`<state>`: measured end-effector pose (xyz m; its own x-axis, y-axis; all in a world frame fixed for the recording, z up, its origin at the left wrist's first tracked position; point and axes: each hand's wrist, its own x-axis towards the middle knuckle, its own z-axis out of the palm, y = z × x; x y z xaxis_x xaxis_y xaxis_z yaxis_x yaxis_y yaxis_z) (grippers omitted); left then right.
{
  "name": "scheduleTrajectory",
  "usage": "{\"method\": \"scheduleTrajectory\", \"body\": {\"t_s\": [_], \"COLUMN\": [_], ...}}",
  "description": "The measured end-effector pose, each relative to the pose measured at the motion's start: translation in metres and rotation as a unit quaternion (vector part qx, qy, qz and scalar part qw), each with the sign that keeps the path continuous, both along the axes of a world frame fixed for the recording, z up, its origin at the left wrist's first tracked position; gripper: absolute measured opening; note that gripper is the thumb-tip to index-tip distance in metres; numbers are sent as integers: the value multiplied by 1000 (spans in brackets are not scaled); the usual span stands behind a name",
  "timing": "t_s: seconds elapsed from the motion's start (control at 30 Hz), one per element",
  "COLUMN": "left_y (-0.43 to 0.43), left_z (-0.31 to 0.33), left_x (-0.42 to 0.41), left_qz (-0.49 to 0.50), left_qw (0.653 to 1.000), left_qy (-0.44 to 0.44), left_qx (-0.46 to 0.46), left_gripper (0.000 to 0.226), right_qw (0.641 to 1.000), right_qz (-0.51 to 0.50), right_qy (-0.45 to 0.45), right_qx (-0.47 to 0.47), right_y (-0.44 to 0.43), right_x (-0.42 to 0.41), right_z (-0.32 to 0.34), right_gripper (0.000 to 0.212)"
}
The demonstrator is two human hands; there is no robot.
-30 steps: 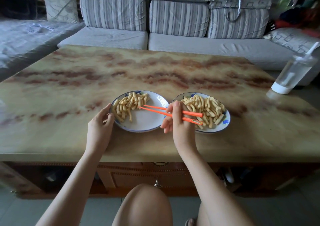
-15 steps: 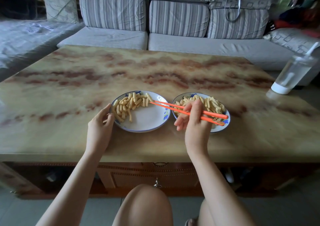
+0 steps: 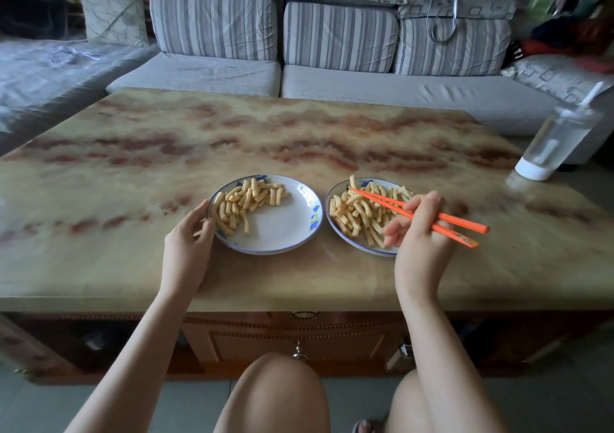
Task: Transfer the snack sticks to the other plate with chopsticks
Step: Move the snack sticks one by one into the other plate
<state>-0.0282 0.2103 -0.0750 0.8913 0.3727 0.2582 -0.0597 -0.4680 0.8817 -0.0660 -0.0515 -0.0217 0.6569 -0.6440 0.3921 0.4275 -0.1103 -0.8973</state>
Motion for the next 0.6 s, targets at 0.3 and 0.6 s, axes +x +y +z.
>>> {"method": "scheduleTrajectory", "body": {"t_s": [0.3,0.6], "left_y": [0,0], "left_z": [0,0], "left_x": [0,0], "left_qz": [0,0], "left_qw": [1000,1000], "left_qy": [-4,-6], "left_qx": [-1,1], "left_gripper": [39,39], "right_qw": [999,995], "right_qz": [0,101], "right_qy": [-5,9], "right_qx": [-41,-10], "right_y": [3,13], "right_x": [-3,-4], "right_z": [0,3], "right_gripper": [37,39]}}
